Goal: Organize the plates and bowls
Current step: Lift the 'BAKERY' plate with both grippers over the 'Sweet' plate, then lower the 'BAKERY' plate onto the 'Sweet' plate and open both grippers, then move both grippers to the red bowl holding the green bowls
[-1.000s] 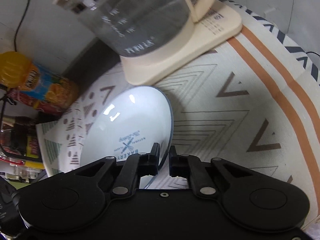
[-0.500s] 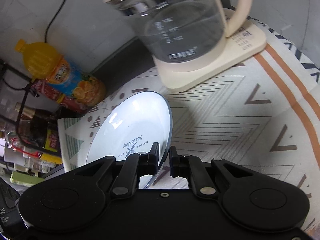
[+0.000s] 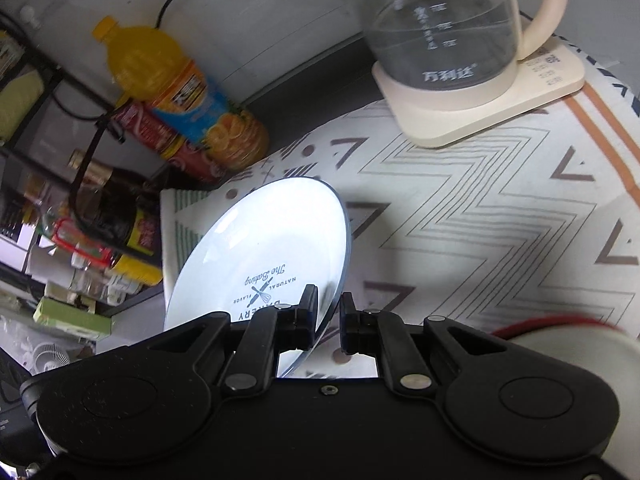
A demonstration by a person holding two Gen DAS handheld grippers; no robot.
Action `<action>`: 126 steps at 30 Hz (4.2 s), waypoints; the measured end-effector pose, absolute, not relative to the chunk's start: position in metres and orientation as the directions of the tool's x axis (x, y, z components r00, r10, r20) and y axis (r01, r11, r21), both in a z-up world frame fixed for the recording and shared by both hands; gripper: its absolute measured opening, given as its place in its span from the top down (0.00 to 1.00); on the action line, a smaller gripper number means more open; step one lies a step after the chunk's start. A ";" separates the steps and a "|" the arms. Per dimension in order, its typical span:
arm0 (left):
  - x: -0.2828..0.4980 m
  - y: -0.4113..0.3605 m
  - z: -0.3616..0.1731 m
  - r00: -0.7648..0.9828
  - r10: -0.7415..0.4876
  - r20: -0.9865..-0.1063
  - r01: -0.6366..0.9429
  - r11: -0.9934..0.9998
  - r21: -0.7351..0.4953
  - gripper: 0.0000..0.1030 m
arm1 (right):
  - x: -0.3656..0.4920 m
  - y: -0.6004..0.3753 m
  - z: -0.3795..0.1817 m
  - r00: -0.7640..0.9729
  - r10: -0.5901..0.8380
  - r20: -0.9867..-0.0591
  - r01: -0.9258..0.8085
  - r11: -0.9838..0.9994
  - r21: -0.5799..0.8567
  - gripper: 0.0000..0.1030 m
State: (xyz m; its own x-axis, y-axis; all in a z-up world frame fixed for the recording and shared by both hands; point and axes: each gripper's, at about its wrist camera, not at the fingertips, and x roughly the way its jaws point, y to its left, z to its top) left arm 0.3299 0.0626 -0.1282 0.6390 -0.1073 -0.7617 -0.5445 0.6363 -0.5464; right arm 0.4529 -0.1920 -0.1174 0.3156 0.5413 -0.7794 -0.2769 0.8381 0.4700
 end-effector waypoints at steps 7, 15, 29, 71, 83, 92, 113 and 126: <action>0.300 0.076 -0.123 0.649 -0.076 -0.757 -0.559 0.627 -0.542 0.87 | 0.431 -0.177 -0.114 0.294 0.557 -0.777 -0.312 0.824 0.472 0.89; 0.263 0.086 -0.125 0.649 -0.046 -0.760 -0.589 0.602 -0.539 0.87 | 0.400 -0.161 -0.116 0.267 0.570 -0.777 -0.347 0.809 0.474 0.89; 0.215 0.094 -0.136 0.626 -0.040 -0.779 -0.620 0.580 -0.528 0.87 | 0.360 -0.149 -0.124 0.235 0.575 -0.784 -0.386 0.795 0.467 0.89; 0.199 0.120 -0.169 0.501 -0.053 -0.864 -0.698 0.565 -0.440 0.81 | 0.327 -0.121 -0.148 0.268 0.473 -0.839 -0.483 0.820 0.308 0.88; 0.197 0.132 -0.140 0.554 0.077 -0.829 -0.697 0.588 -0.411 0.52 | 0.327 -0.118 -0.149 0.275 0.463 -0.843 -0.487 0.823 0.293 0.85; 0.201 0.136 -0.167 0.496 0.071 -0.865 -0.737 0.562 -0.376 0.49 | 0.329 -0.121 -0.150 0.269 0.454 -0.849 -0.482 0.827 0.290 0.72; 0.195 0.141 -0.169 0.491 0.103 -0.865 -0.760 0.537 -0.366 0.70 | 0.328 -0.116 -0.153 0.242 0.462 -0.853 -0.501 0.813 0.298 0.71; 0.204 0.118 -0.128 0.548 0.128 -0.826 -0.690 0.627 -0.361 0.37 | 0.319 -0.139 -0.106 0.366 0.523 -0.770 -0.506 0.806 0.307 0.33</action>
